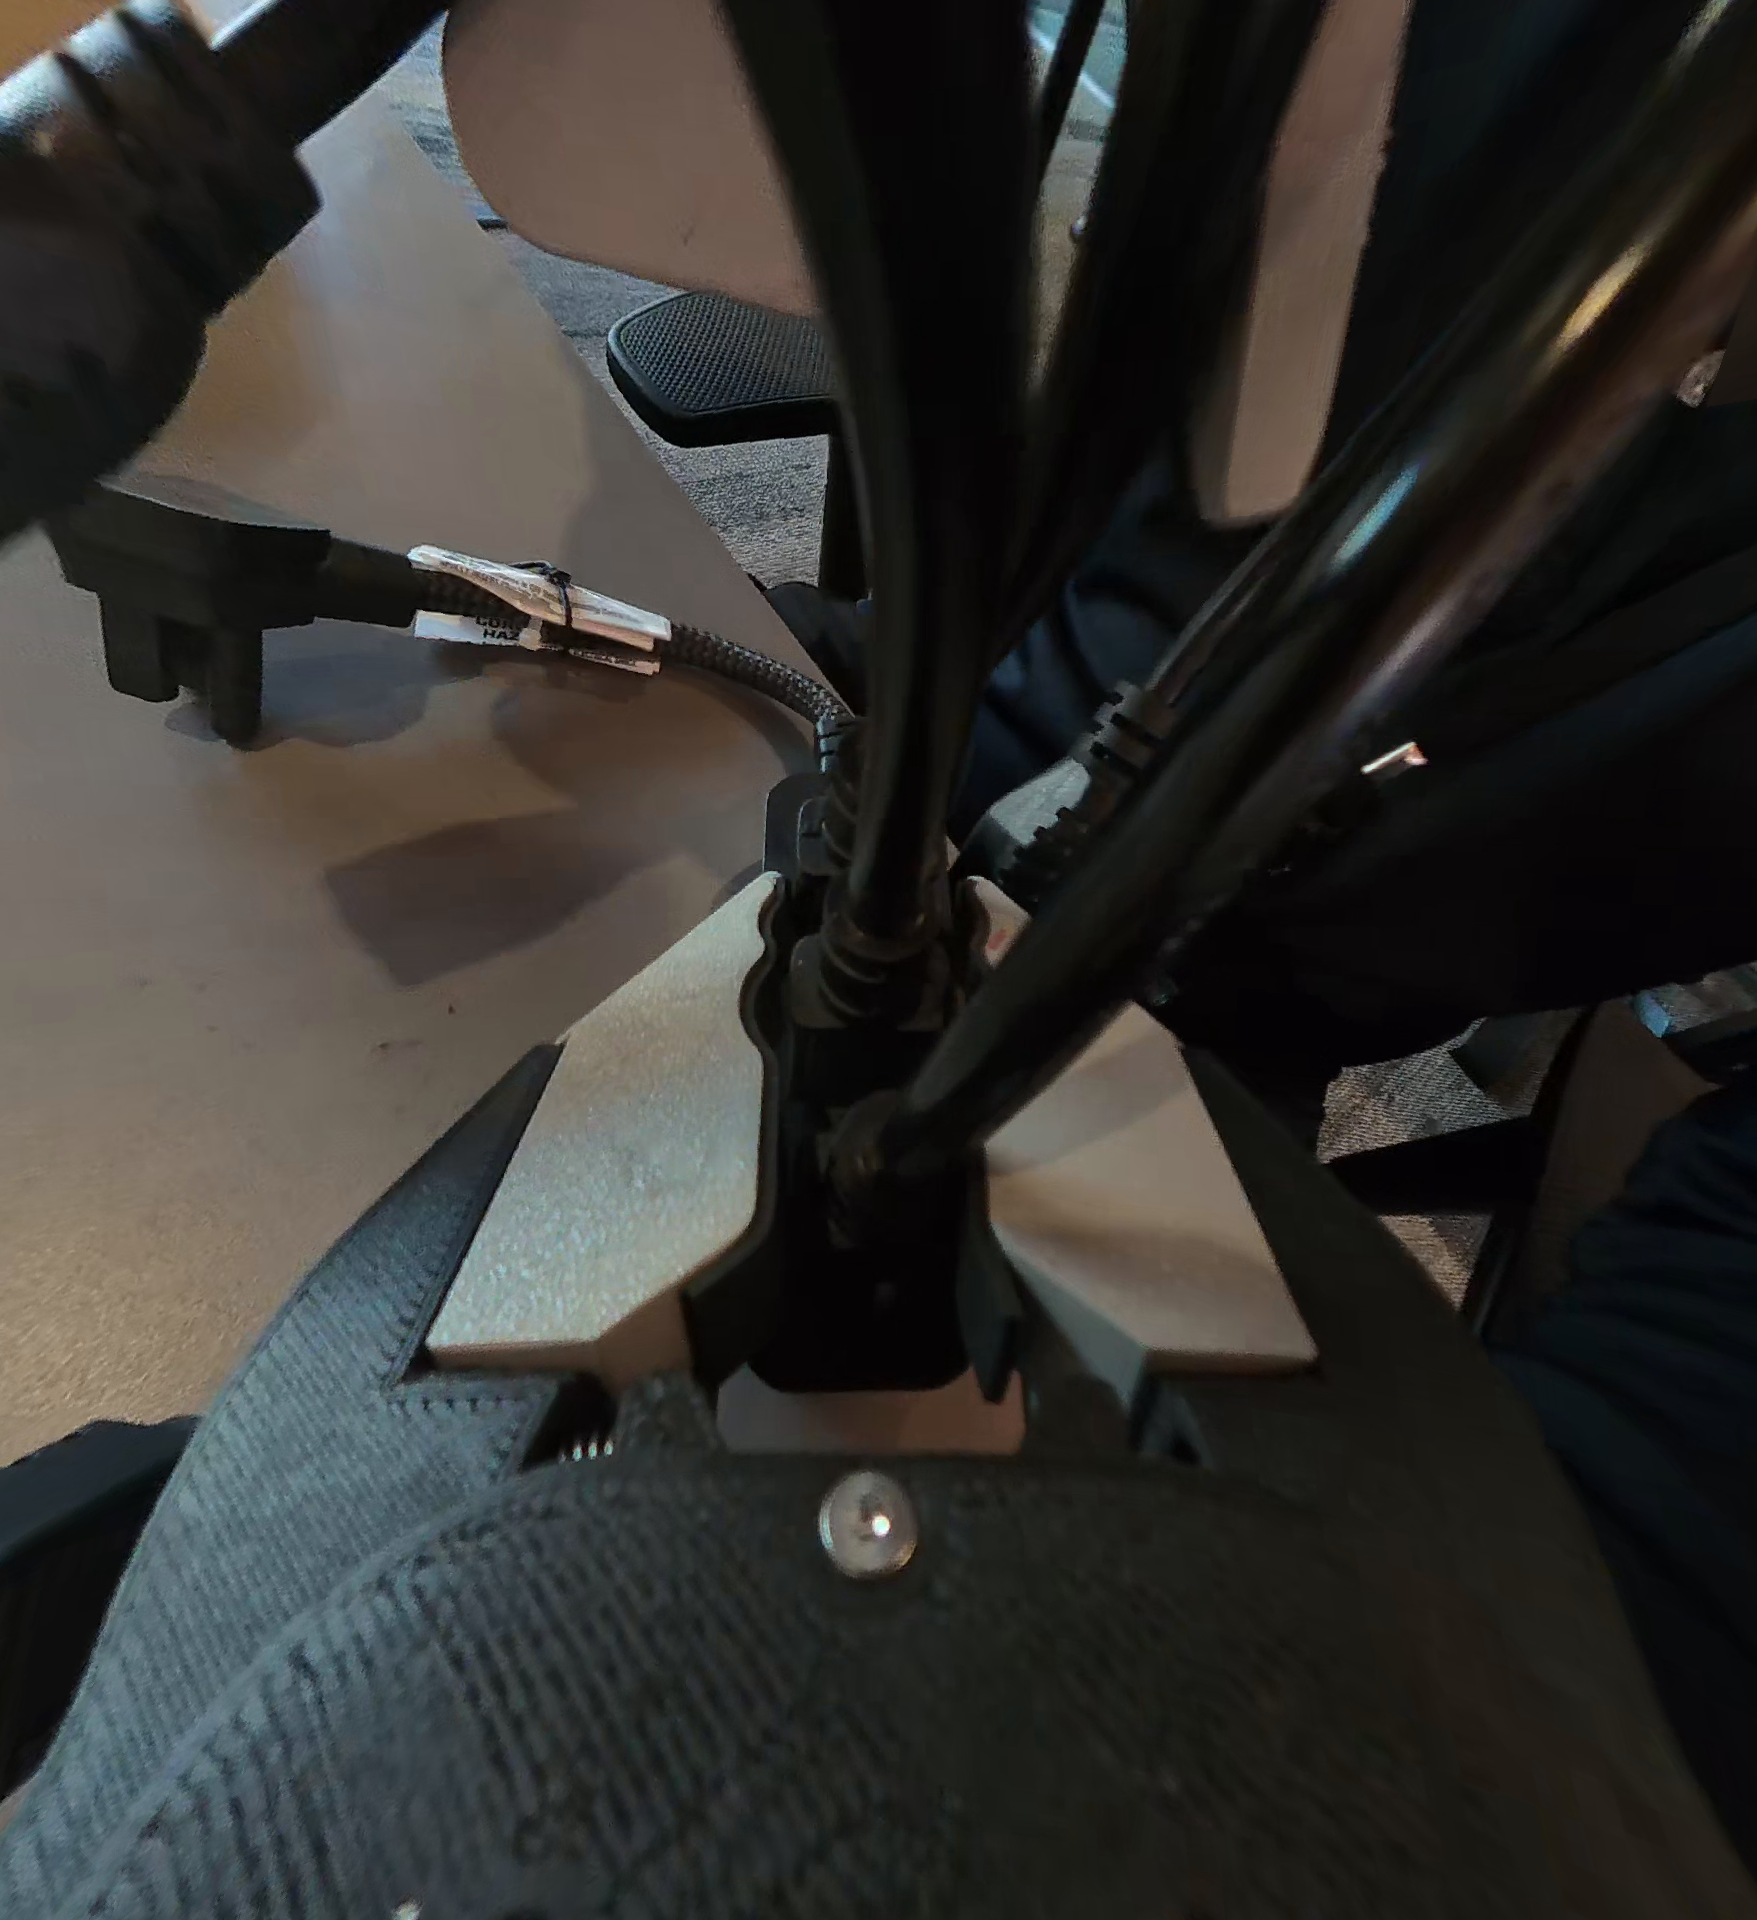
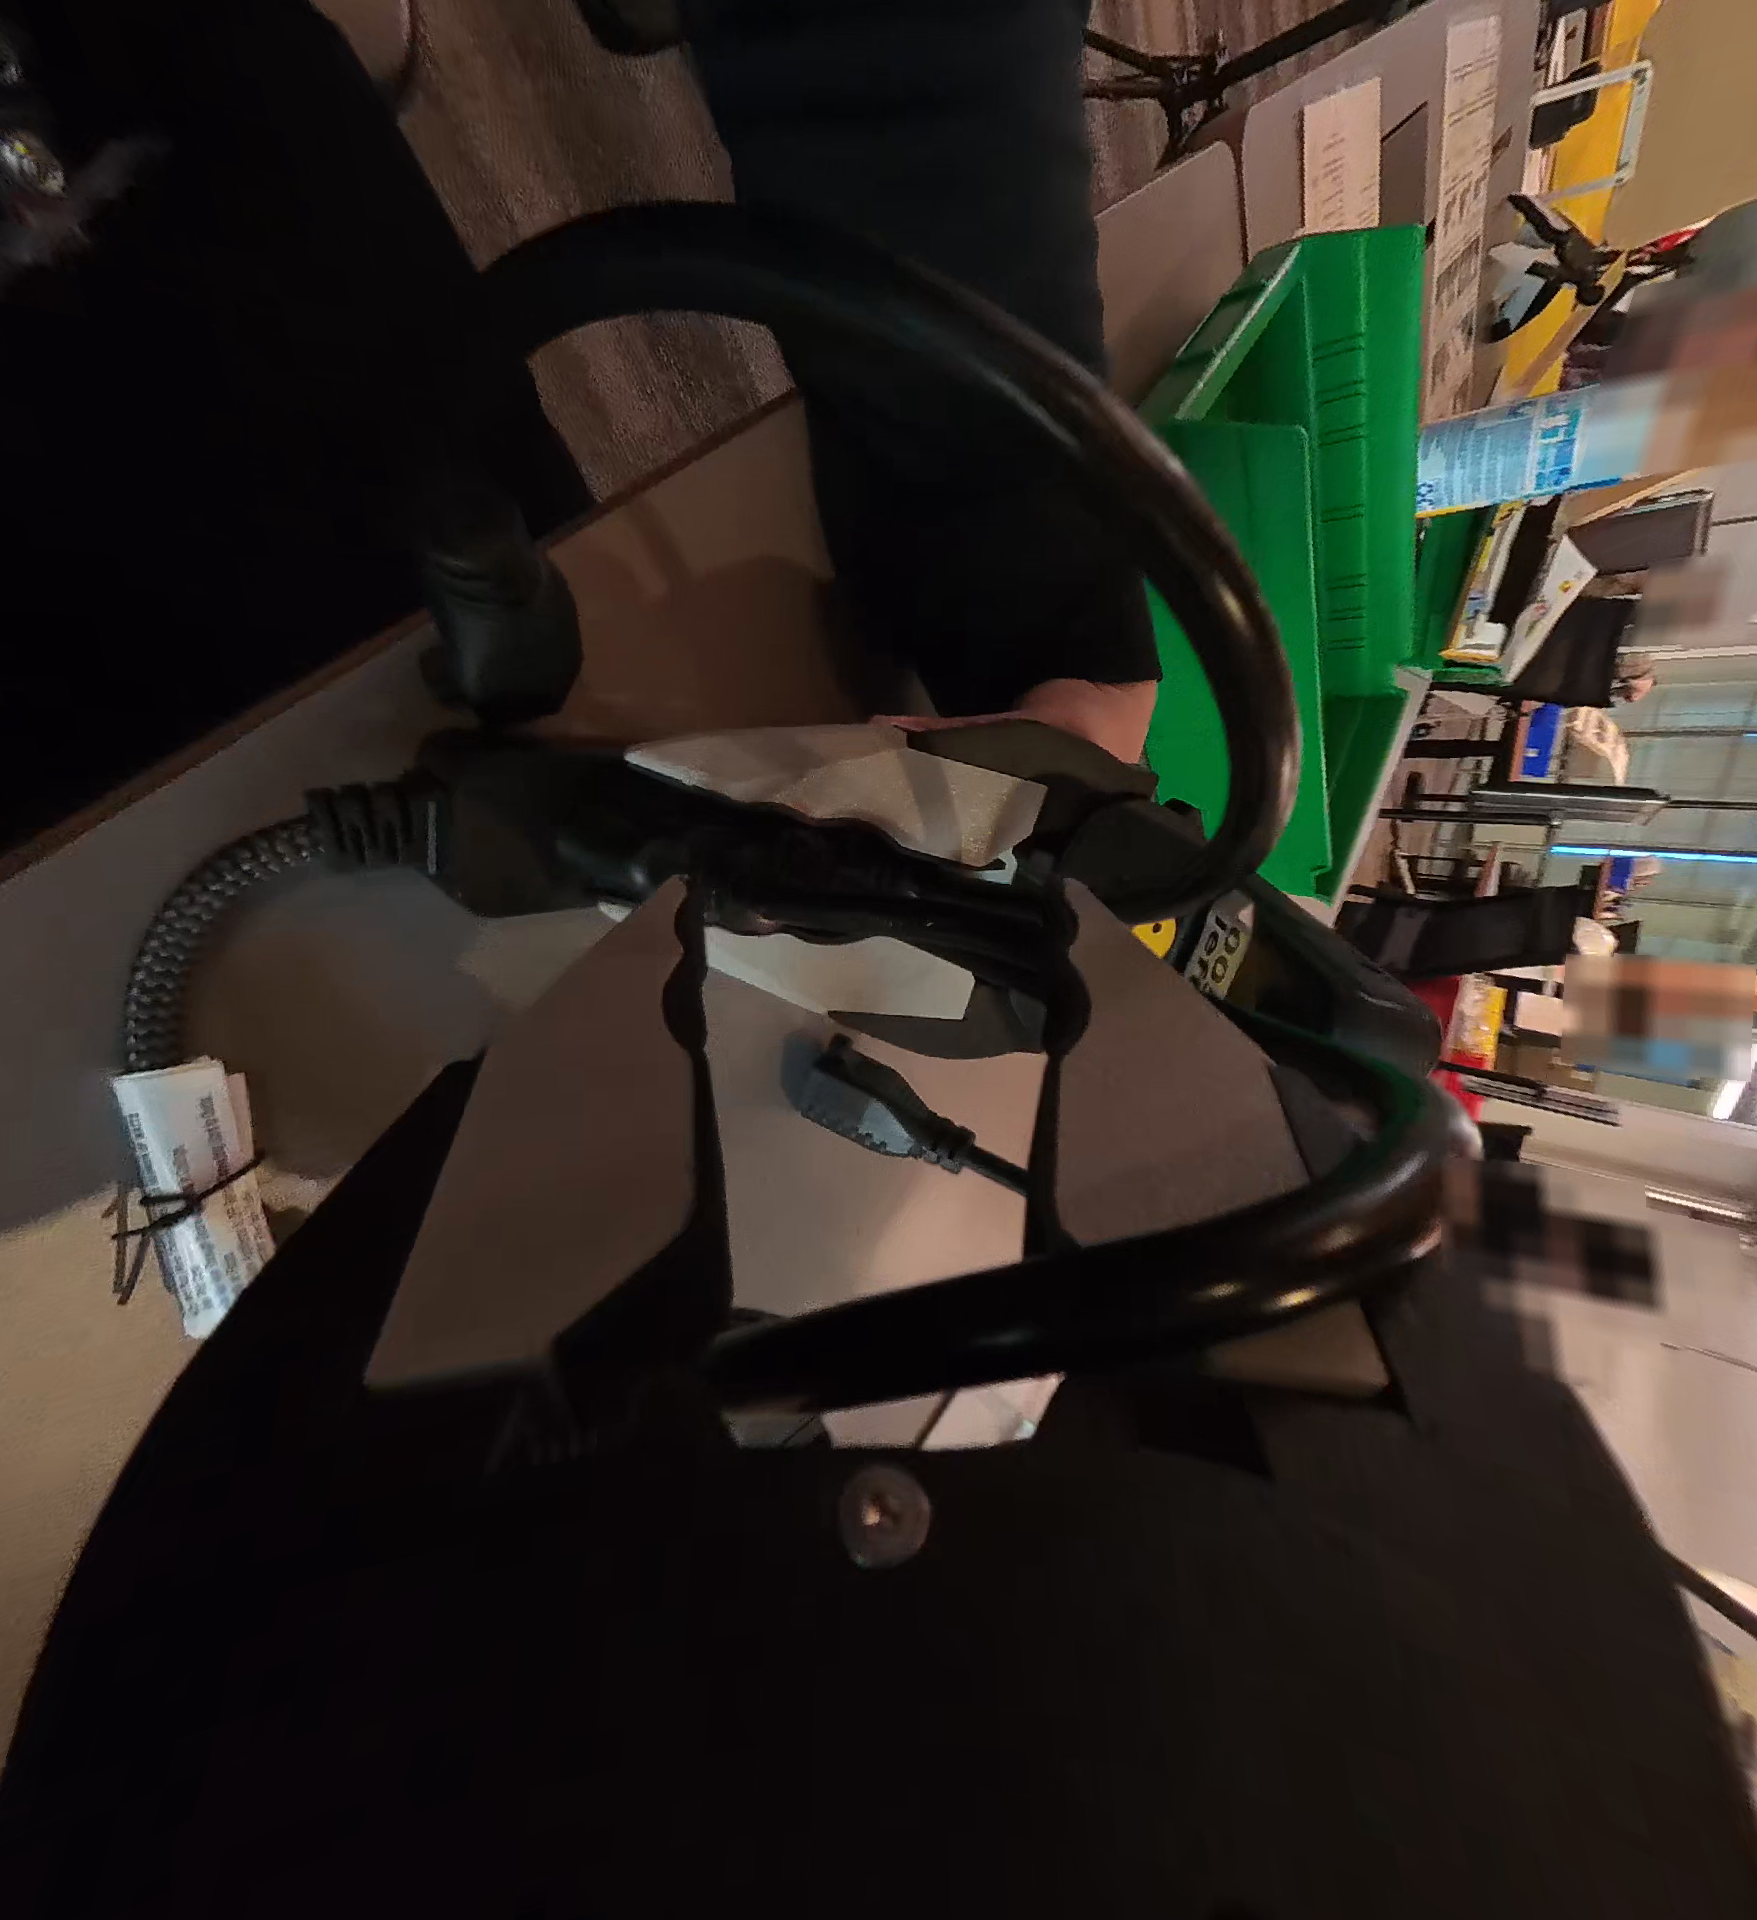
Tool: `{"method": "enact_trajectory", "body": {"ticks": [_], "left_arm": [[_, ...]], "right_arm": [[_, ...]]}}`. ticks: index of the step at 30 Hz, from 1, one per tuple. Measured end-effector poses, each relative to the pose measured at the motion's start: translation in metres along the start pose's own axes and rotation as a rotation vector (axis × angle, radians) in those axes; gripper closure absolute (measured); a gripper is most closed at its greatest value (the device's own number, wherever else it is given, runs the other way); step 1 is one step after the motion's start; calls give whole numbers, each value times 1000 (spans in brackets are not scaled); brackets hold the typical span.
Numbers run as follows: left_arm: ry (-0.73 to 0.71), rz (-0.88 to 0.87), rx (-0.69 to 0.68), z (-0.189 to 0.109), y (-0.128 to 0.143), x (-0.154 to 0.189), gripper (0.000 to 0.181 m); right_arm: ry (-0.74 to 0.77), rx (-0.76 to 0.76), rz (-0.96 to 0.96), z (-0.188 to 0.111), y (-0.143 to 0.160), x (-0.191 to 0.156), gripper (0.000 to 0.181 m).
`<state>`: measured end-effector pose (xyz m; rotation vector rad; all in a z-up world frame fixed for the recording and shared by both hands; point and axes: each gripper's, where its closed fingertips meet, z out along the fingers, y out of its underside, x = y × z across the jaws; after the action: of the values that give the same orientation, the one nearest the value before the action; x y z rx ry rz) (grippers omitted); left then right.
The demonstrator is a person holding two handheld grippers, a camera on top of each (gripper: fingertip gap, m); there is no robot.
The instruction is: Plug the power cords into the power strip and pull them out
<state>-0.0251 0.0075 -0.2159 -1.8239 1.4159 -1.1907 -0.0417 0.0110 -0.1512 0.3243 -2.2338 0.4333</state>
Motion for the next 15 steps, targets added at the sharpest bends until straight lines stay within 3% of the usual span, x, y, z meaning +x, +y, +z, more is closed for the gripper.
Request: {"method": "enact_trajectory", "body": {"ticks": [3,11,15], "left_arm": [[19,-35,10,0,-1,0,150],[51,-91,18,1,-2,3,148],[55,-119,28,0,-3,0,152]], "right_arm": [[57,-34,-64,-1,3,-3,113],[270,-202,-351,3,23,7,121],[224,-339,-285,4,40,3,111]]}}
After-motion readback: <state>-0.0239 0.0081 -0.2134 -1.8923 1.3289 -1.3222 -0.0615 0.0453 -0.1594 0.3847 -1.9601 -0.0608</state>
